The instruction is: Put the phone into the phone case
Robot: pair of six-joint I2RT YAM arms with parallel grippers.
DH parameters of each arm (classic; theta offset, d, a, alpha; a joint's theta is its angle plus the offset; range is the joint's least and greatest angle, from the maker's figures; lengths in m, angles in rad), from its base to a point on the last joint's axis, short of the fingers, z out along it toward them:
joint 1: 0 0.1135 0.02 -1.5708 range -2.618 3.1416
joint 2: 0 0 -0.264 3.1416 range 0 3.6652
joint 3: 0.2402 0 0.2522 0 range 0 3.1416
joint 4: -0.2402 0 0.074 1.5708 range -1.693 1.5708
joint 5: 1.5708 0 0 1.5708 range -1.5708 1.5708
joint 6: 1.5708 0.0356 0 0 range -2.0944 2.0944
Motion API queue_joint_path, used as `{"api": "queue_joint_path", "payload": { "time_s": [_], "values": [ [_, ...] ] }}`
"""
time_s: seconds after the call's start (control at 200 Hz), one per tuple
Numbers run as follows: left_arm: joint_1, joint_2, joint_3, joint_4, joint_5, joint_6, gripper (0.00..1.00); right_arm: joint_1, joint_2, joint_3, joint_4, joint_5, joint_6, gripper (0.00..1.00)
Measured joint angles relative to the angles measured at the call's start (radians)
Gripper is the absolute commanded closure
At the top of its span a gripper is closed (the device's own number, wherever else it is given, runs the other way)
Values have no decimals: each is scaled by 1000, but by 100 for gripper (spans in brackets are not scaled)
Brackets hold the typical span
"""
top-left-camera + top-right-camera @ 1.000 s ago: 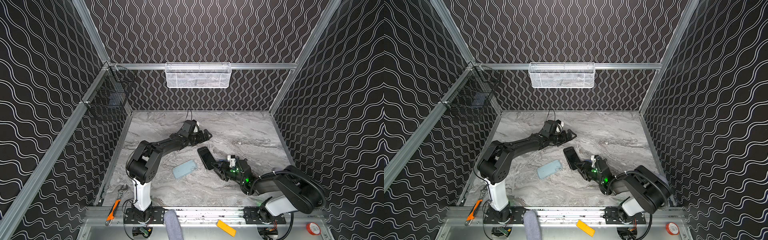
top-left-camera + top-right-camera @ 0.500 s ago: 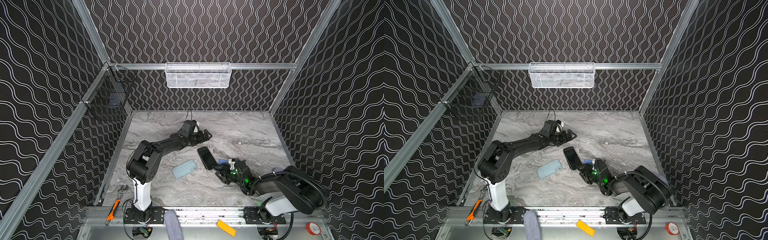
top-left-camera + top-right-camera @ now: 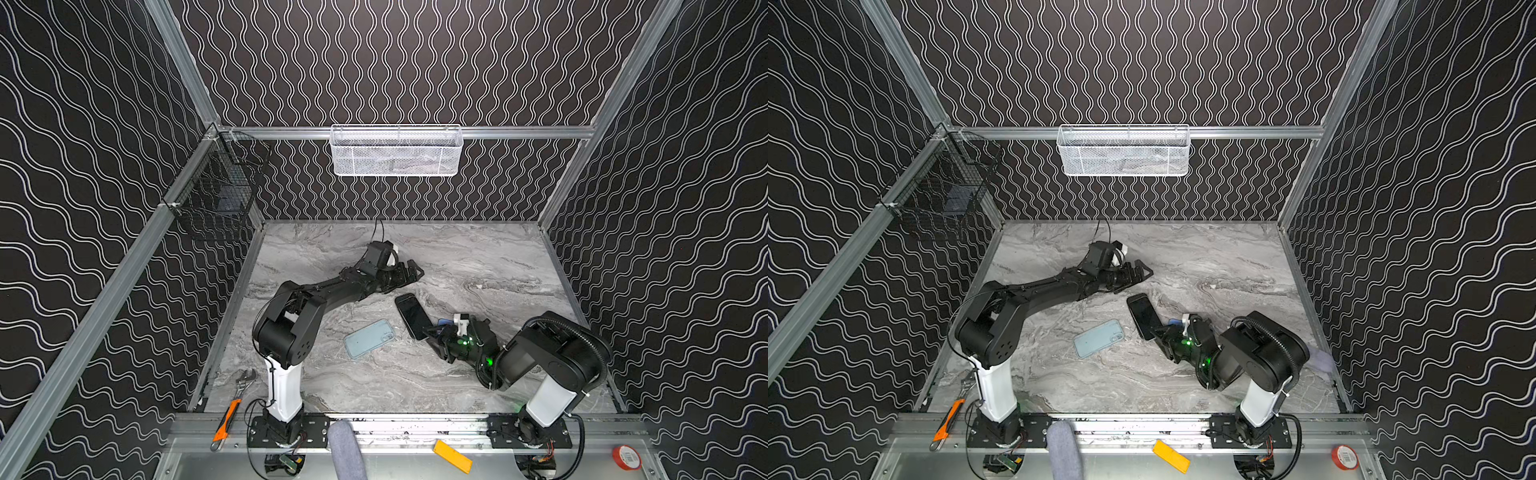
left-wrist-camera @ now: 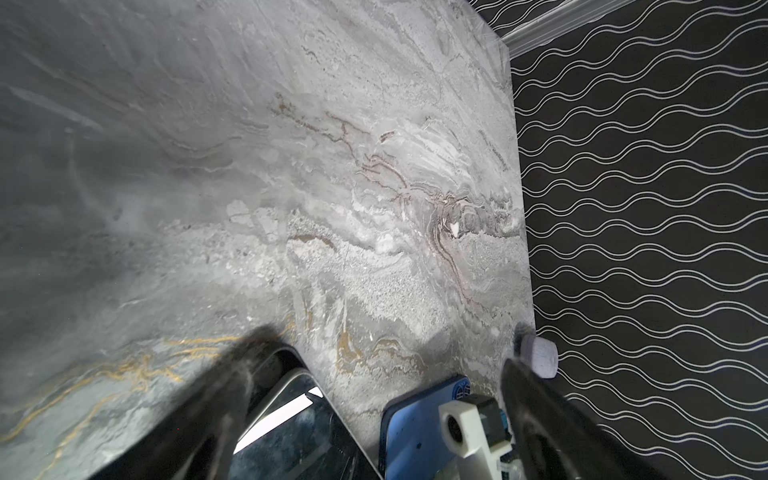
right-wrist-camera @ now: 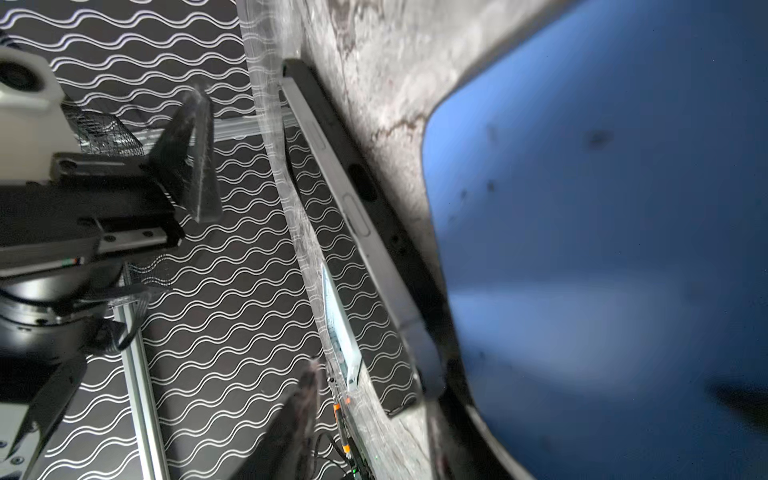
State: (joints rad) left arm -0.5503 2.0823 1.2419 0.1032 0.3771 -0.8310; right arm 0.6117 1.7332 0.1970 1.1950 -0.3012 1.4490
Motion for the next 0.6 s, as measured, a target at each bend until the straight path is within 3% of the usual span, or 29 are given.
{"api": "queue_joint_path", "payload": {
  "time_s": [0.235,0.601],
  "values": [
    [-5,-7,-25,-3,-6,0,2,-2,-64,15,-60,1,-26,76],
    [-18,-26,-79,16,-23,-2,2,-6,-206,84,-314,15,-132,96]
  ]
}}
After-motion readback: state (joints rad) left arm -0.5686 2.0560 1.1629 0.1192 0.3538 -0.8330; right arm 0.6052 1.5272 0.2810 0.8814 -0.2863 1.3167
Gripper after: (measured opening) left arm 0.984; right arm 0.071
